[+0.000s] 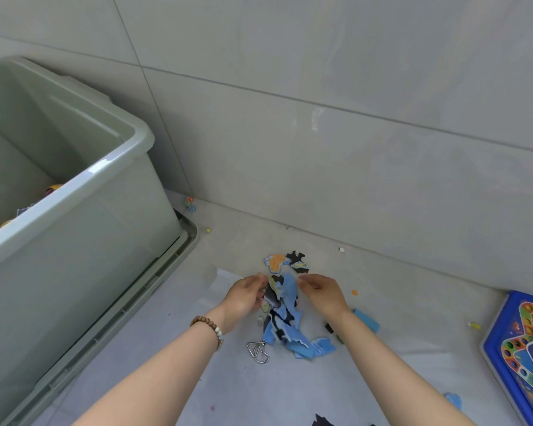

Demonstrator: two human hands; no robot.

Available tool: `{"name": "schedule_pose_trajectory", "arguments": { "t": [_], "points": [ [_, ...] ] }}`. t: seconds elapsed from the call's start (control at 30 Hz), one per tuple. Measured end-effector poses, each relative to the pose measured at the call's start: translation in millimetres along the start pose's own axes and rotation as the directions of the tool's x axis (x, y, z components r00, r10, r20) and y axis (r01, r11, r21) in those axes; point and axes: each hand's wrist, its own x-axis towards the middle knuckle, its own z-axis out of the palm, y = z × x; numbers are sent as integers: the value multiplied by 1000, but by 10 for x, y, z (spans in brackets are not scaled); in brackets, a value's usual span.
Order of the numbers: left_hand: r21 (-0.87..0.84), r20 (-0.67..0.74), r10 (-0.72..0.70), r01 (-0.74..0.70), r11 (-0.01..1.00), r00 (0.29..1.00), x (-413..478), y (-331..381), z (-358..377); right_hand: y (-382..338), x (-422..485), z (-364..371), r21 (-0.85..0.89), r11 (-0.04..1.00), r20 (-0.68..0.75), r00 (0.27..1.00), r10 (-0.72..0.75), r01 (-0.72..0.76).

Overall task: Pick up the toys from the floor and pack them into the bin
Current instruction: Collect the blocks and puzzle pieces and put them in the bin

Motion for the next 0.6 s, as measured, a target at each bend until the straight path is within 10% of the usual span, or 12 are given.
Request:
{"name": "schedule_pose_trajectory", "arguments": {
  "t": [0.4, 0.6],
  "points": [
    [280, -117, 138, -101, 955, 983, -143, -110, -119, 49, -106, 62, 50, 997, 17, 999, 50, -50],
    [120, -54, -9, 15, 993, 999, -166, -79, -103, 31, -31, 317, -25, 995, -2, 995, 95, -95]
  ]
}}
